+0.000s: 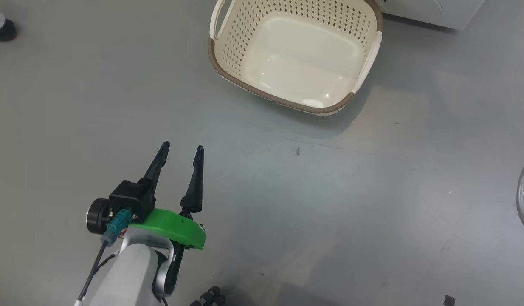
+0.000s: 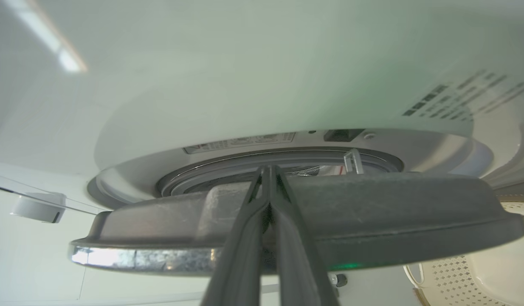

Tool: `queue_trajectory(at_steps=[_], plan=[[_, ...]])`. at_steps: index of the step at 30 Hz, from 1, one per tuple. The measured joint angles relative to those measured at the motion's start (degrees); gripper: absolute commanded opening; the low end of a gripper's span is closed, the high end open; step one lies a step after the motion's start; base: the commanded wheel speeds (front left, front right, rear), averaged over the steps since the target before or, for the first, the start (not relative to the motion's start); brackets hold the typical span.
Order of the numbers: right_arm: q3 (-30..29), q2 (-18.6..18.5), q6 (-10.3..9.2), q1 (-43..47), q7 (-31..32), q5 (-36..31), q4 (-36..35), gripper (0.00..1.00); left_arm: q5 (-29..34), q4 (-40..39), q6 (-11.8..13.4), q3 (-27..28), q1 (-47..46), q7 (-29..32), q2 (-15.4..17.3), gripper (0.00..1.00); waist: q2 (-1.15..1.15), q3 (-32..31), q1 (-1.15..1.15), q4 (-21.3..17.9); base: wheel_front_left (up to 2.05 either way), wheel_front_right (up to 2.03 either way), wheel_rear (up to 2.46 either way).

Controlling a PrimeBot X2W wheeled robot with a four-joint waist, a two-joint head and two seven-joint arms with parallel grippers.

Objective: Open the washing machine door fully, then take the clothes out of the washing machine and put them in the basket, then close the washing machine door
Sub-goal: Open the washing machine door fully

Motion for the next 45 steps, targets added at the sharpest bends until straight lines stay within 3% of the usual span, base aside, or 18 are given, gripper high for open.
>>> queue_trajectory(at_steps=[33,45], plan=[[-0.76,-0.08,0.09,0.92,2.12,4.86,9.88,0.0,-0.14,0.49,0.41,0.24,-0.22,0.0,-0.03,1.0,0.0,-3.0,0.0,-0.84,0.0,0.0,0.0],[-0.75,0.15,2.0,5.03,3.77,8.06,12.47,0.0,1.12,1.16,0.41,0.49,-0.17,0.0,-0.02,1.0,0.0,-6.13,0.0,-1.49,0.0,0.0,0.0]])
